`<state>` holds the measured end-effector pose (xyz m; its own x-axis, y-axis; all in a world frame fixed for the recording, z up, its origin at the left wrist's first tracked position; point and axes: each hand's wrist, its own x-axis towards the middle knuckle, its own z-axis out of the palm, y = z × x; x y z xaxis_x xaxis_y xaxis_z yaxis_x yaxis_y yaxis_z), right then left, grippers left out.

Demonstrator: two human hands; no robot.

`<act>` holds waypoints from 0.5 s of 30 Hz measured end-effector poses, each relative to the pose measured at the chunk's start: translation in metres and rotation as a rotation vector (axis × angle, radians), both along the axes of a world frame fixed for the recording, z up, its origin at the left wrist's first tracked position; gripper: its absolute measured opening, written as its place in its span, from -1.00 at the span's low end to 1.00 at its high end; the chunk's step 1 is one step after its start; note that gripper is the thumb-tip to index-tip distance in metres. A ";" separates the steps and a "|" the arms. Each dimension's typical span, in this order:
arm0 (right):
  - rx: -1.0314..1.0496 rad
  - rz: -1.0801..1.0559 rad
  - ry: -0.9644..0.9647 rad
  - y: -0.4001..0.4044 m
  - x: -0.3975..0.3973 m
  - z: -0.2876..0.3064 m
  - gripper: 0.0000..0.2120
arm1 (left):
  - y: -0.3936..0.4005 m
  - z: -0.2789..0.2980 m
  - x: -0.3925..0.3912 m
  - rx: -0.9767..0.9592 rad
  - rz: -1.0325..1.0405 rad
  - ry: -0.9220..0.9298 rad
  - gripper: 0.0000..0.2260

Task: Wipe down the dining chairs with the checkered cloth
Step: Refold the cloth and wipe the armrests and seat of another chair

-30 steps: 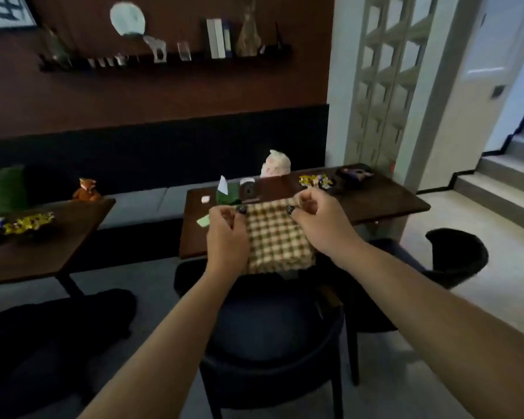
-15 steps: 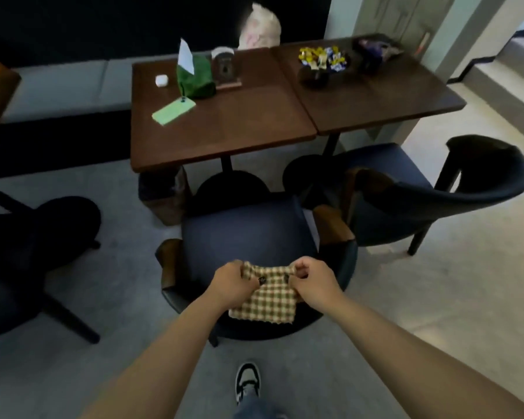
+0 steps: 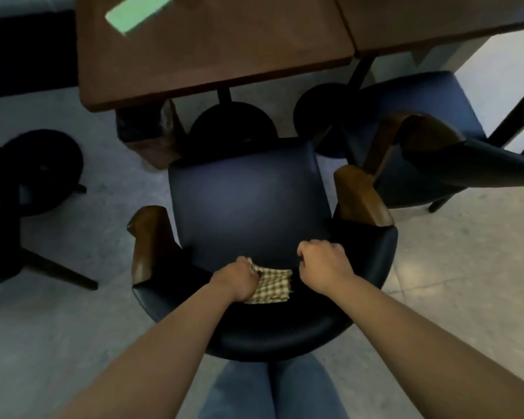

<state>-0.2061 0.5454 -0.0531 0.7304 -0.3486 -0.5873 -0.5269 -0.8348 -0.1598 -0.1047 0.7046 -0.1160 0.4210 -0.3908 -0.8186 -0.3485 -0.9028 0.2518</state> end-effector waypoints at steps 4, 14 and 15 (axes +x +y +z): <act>-0.225 0.027 -0.177 -0.022 -0.017 0.009 -0.63 | -0.024 -0.015 -0.012 -0.134 0.237 0.122 -0.60; 0.535 -1.383 -0.444 -0.060 -0.062 0.013 -0.36 | -0.126 -0.001 -0.058 -0.551 0.590 0.399 -0.72; 0.617 -1.463 -0.436 -0.059 -0.061 0.012 -0.48 | -0.127 -0.003 -0.058 -0.529 0.597 0.408 -0.70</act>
<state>-0.2667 0.4859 -0.0415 0.1489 -0.6541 -0.7416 -0.5909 0.5425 -0.5971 -0.1629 0.5777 -0.1194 0.3904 -0.5688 -0.7239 0.3496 -0.6358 0.6882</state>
